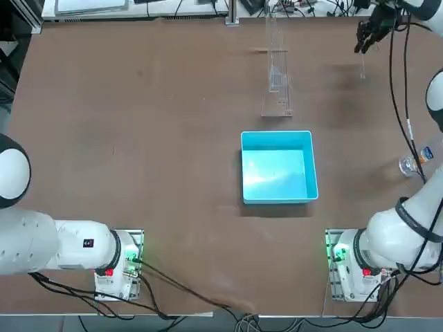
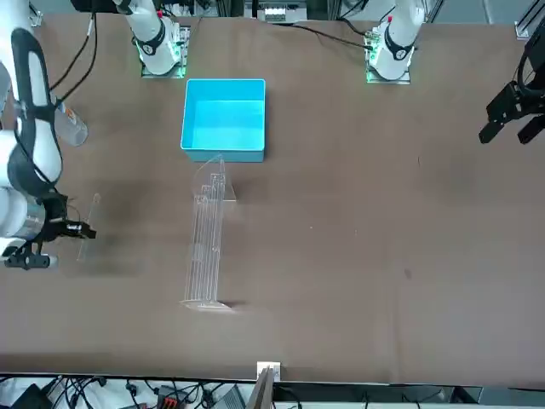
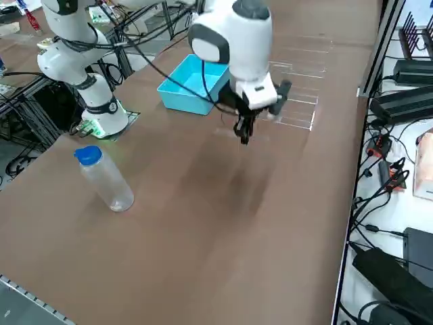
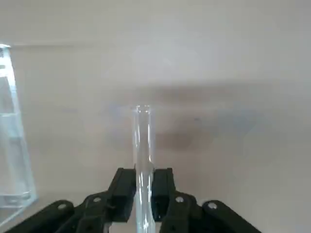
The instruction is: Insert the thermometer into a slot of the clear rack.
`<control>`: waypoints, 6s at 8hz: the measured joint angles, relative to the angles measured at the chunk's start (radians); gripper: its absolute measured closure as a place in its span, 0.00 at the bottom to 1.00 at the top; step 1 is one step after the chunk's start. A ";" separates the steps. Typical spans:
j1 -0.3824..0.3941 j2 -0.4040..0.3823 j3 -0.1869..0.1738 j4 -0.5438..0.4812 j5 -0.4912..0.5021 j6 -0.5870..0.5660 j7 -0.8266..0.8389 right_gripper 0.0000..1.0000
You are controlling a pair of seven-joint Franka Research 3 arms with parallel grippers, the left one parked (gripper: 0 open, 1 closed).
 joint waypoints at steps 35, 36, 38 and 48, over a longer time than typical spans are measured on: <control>0.334 0.129 0.031 -0.026 0.369 0.278 0.252 0.78; 0.334 0.131 0.031 -0.026 0.369 0.279 0.252 0.78; 0.336 0.131 0.031 -0.026 0.369 0.279 0.252 0.74; 0.322 0.102 0.013 -0.013 0.255 0.249 0.248 0.00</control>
